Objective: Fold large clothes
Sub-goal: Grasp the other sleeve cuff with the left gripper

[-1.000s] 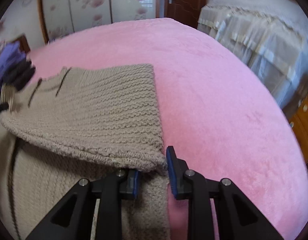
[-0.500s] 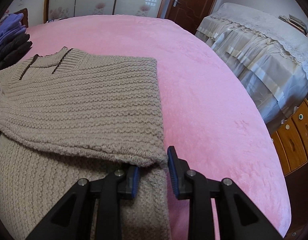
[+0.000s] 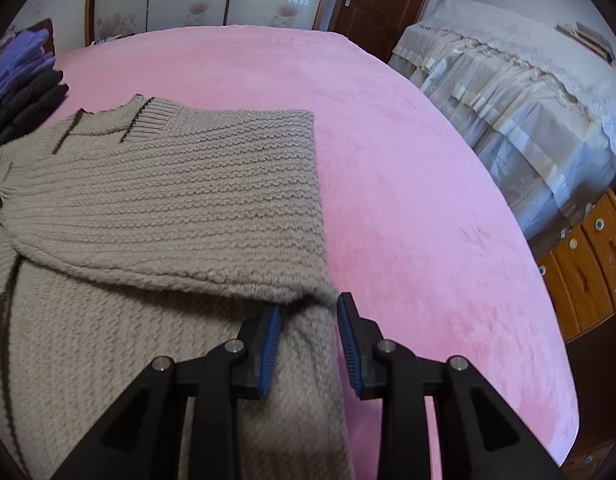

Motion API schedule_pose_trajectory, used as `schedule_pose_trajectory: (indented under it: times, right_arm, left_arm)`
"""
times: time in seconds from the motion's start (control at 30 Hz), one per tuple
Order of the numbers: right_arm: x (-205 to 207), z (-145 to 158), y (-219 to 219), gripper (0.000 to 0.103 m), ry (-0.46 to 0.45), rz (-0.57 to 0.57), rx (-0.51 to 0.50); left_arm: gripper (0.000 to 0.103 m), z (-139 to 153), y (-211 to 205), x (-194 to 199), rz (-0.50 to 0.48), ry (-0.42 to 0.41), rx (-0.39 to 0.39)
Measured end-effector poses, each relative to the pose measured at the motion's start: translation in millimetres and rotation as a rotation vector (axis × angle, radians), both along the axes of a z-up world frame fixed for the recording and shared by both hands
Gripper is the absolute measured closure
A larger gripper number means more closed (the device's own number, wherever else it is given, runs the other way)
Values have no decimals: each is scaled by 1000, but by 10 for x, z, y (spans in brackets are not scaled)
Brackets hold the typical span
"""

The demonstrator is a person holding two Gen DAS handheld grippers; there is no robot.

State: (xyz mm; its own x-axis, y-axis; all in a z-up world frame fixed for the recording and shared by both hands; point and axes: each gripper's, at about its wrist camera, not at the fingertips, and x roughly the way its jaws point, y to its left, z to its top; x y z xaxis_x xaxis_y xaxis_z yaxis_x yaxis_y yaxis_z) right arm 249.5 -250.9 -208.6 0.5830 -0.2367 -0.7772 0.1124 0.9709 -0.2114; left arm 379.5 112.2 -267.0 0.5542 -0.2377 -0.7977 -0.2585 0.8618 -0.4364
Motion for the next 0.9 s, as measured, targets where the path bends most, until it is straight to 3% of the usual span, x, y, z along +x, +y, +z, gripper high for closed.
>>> schedule_pose_trajectory:
  times: [0.03, 0.07, 0.27, 0.47, 0.7, 0.9]
  right_arm:
    - [-42, 49, -1, 74, -5, -8, 18]
    - [-68, 77, 5, 74, -9, -11, 27]
    - [-324, 401, 158, 74, -47, -19, 114]
    - [-635, 784, 505, 74, -79, 19, 196]
    - [-1013, 1158, 886, 74, -98, 45, 281]
    - [-1355, 1328, 1219, 74, -104, 81, 323]
  left_arm:
    - [31, 83, 36, -11, 4, 0, 29]
    - [20, 169, 24, -35, 15, -3, 73]
    - [18, 643, -63, -251, -30, -25, 166]
    - [18, 1187, -258, -757, -114, -70, 217]
    - [15, 1631, -273, -1517, -164, -103, 222]
    - [13, 1763, -153, -2069, -126, -148, 203]
